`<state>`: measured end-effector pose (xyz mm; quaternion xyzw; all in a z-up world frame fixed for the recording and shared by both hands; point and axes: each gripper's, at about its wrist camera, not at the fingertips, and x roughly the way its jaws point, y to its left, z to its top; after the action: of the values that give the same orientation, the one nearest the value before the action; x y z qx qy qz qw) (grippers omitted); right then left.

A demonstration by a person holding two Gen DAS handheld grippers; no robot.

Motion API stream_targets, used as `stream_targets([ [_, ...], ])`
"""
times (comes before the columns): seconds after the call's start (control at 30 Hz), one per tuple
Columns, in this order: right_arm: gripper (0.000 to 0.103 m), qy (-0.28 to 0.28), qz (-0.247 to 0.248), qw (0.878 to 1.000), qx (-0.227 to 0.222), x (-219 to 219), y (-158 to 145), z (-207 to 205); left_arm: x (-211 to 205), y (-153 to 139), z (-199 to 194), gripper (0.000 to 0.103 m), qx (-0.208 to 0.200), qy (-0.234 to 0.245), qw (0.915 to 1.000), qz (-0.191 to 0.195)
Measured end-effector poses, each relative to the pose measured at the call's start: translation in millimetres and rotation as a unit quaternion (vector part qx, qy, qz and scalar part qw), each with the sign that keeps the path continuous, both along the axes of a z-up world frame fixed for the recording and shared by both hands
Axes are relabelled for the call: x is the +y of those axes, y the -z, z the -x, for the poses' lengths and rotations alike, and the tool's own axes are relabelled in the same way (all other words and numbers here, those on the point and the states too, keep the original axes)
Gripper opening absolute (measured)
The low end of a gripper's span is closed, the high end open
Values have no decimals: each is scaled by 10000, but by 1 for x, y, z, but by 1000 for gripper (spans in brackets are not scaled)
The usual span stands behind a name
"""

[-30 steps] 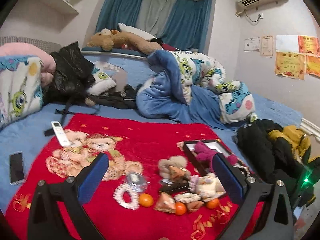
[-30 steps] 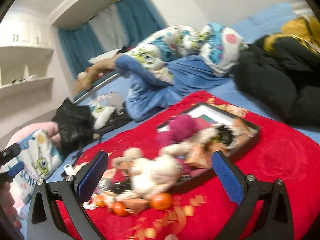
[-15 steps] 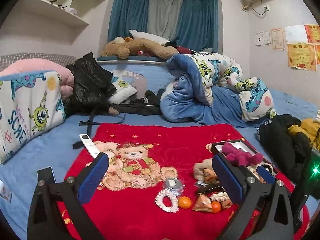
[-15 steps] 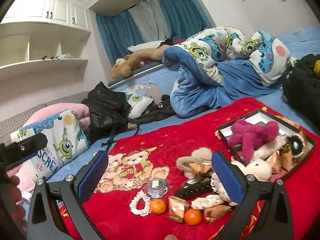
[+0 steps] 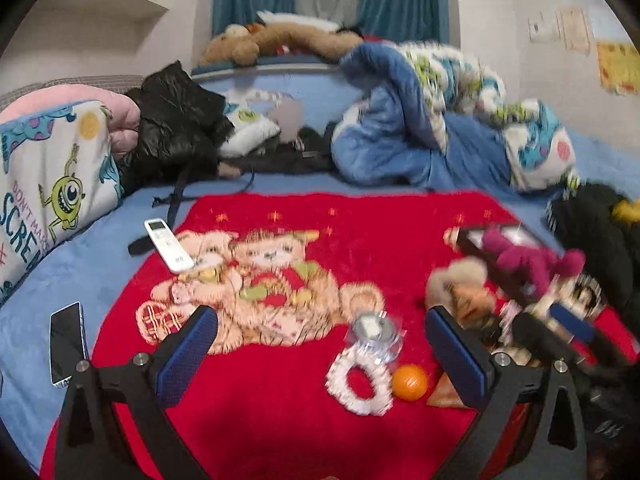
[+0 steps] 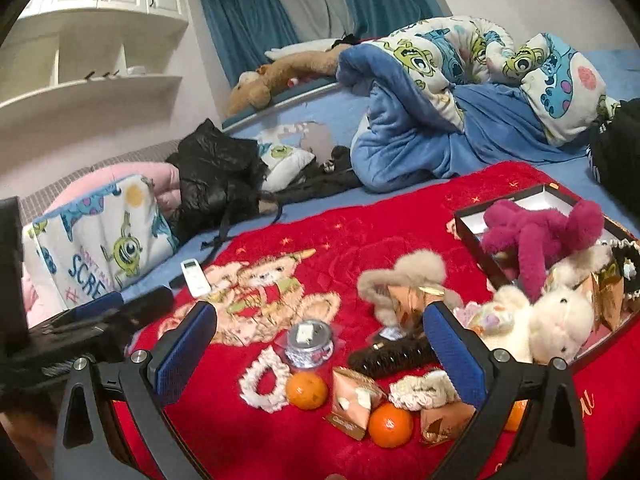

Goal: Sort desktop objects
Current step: 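Withdraw both grippers from the box back toward the pile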

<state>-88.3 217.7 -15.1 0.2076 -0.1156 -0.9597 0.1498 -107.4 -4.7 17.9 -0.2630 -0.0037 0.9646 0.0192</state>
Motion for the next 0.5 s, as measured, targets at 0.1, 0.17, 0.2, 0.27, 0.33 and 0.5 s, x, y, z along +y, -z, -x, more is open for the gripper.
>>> stream_targets([
  [0.1,103,-23,-121,9999,-82,-2,5,3,0,19,9,103,-228,-34,9995,201],
  [0.17,103,-22,-54,9999,-161,-1,8,7,-2,28,13,103,-369,40,9989,277],
  [0.2,103,-51,25,9998,-213,1,10,9,-3,31,14,103,-399,33,9986,333],
  [0.27,103,-5,68,9996,-284,3,13,11,-5,36,14,103,-450,-93,9978,474],
  [0.33,103,56,-13,9991,-415,2,17,14,-7,39,14,103,-522,-60,9977,436],
  [0.5,103,-23,97,9980,-622,5,27,19,-5,48,16,103,-593,-75,9971,470],
])
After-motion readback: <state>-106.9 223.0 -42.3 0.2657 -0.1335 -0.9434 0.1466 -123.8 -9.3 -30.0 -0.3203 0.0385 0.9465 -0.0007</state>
